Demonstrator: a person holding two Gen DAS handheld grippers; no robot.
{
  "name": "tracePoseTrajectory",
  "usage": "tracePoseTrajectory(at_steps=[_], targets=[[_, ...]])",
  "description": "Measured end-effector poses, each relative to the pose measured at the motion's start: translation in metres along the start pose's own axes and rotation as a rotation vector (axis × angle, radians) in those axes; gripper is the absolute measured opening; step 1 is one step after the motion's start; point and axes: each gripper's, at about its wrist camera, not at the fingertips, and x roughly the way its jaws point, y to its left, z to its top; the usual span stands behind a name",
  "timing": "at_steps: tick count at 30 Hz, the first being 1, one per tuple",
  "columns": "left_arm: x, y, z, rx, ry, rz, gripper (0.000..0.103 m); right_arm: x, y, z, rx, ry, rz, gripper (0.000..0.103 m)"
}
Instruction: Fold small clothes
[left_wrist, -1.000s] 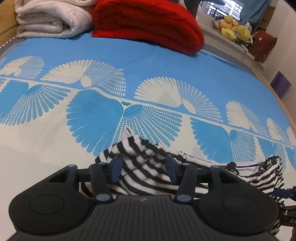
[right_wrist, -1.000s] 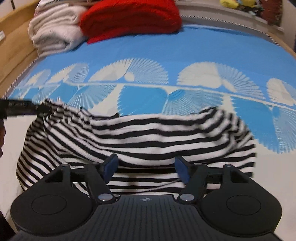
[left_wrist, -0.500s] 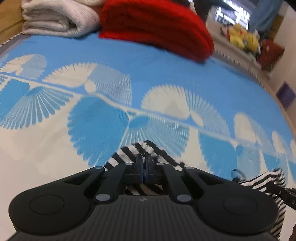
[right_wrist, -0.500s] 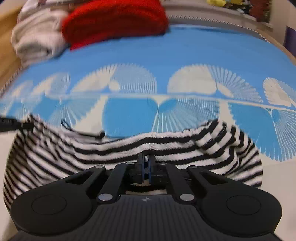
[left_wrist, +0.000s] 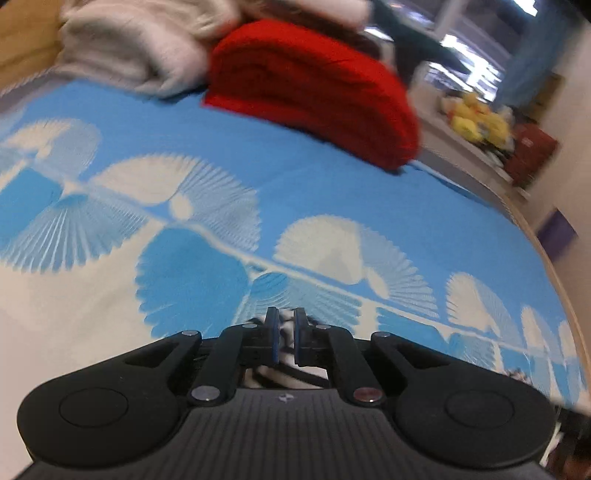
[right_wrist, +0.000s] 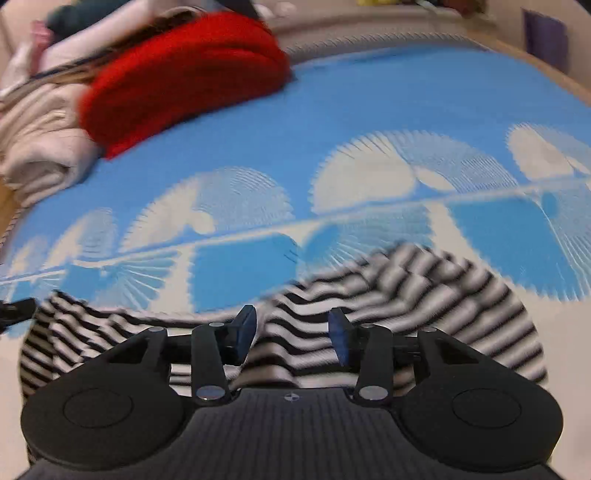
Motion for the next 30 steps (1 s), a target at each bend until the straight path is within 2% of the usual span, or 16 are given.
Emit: tracePoseTrajectory(at_steps=[2,4,6,8,12,15,21,22,24,26,27,30], targets=[[-0.002,-0.004,-0.003,0.027,0.047,-0.087,0.017,-0.014,-0.006,0.006,0.02,-0.05,0.001,0.046],[0.003,-0.009,-0.012,0.069,0.116,-0.126,0.02,-0.033,-0.019,0.012,0.048,-0.117,-0.01,0.049],[0.004,-0.016,-0.022,0.142,0.152,-0.1,0.02,-0.049,-0.037,0.015,0.088,-0.161,-0.036,0.052],[0.007,-0.017,-0.028,0.202,0.167,-0.05,0.02,-0.056,-0.059,0.015,0.129,-0.161,-0.084,0.052],[0.013,0.004,-0.028,0.148,0.159,0.018,0.02,-0.051,-0.1,0.007,0.172,-0.031,-0.211,0.054],[0.017,0.016,-0.025,0.119,0.149,0.072,0.026,-0.041,-0.117,-0.006,0.126,0.099,-0.207,0.055],[0.035,0.012,-0.026,0.122,0.169,0.118,0.028,-0.028,-0.126,-0.013,0.118,0.15,-0.182,0.053],[0.037,0.01,-0.026,0.124,0.166,0.121,0.028,-0.027,-0.123,-0.01,0.123,0.148,-0.176,0.051],[0.042,0.009,-0.027,0.133,0.162,0.133,0.028,-0.028,-0.12,-0.005,0.124,0.13,-0.163,0.038],[0.047,0.008,-0.028,0.135,0.161,0.148,0.028,-0.028,-0.114,-0.001,0.11,0.112,-0.148,0.007],[0.05,0.008,-0.028,0.132,0.163,0.158,0.028,-0.029,-0.111,0.001,0.1,0.097,-0.14,0.002],[0.056,0.016,-0.028,0.097,0.15,0.237,0.027,-0.041,-0.102,0.012,0.094,-0.001,-0.06,0.001]])
